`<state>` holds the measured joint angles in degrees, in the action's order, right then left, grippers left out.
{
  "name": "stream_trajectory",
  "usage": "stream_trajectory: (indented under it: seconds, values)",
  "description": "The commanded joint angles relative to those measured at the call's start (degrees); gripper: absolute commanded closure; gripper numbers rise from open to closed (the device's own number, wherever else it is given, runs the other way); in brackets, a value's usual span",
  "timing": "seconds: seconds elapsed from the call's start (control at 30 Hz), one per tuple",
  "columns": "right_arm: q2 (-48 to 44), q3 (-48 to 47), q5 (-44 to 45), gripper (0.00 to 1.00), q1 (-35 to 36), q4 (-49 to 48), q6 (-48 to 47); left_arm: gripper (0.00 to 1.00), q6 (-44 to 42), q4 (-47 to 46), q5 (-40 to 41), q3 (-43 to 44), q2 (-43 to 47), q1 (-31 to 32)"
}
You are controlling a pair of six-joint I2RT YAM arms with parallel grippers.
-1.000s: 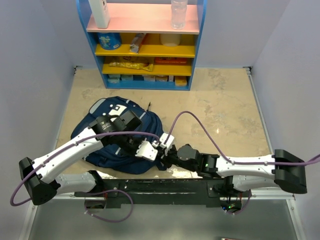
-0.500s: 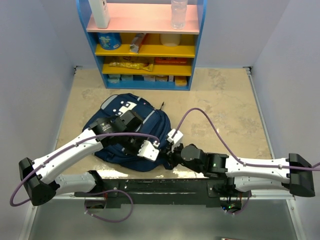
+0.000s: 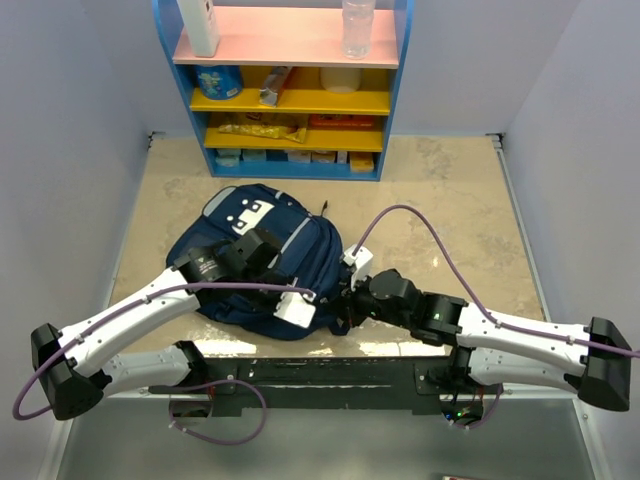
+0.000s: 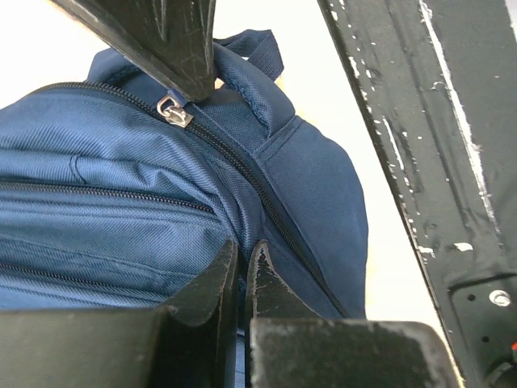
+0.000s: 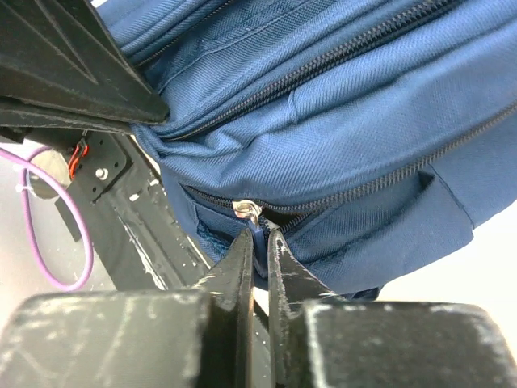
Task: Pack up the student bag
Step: Zip the student bag at the center of the board.
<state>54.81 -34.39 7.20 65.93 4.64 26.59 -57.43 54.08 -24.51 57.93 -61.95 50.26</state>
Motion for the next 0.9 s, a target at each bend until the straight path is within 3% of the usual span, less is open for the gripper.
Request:
stream_trajectory:
  seconds: [0.0,0.03,0.07,0.23,0.4,0.57,0.87]
  values:
    - [1.27,-2.53,-1.48,0.89,-1.59,-2.53,1.62,1.00,0.48,4.97,2.28,1.30,0.43,-0.78]
    - [1.18,-2.35,-1.23,0.86,-1.60,-2.62,1.71,1.00,0.30,5.33,2.19,1.92,0.43,-0.78]
    - [0.83,-2.09,-0.96,0.76,-1.60,-2.80,1.80,1.00,0.21,5.59,2.19,2.10,0.52,-0.78]
    - [0.04,-1.03,-1.31,0.57,-1.60,-3.24,0.83,1.00,0.91,5.95,1.66,2.36,1.04,-0.86]
    - [-0.14,1.16,-3.24,0.58,-1.51,-4.38,1.27,1.00,2.05,5.15,1.23,3.06,0.69,-0.78]
    - [-1.11,4.68,-3.86,0.59,1.47,-11.48,2.76,1.00,2.85,4.02,0.96,3.68,-0.18,-0.87]
    - [3.19,8.81,5.35,0.51,6.84,-17.99,3.29,1.00,5.31,3.04,-0.62,6.49,-1.86,-0.78]
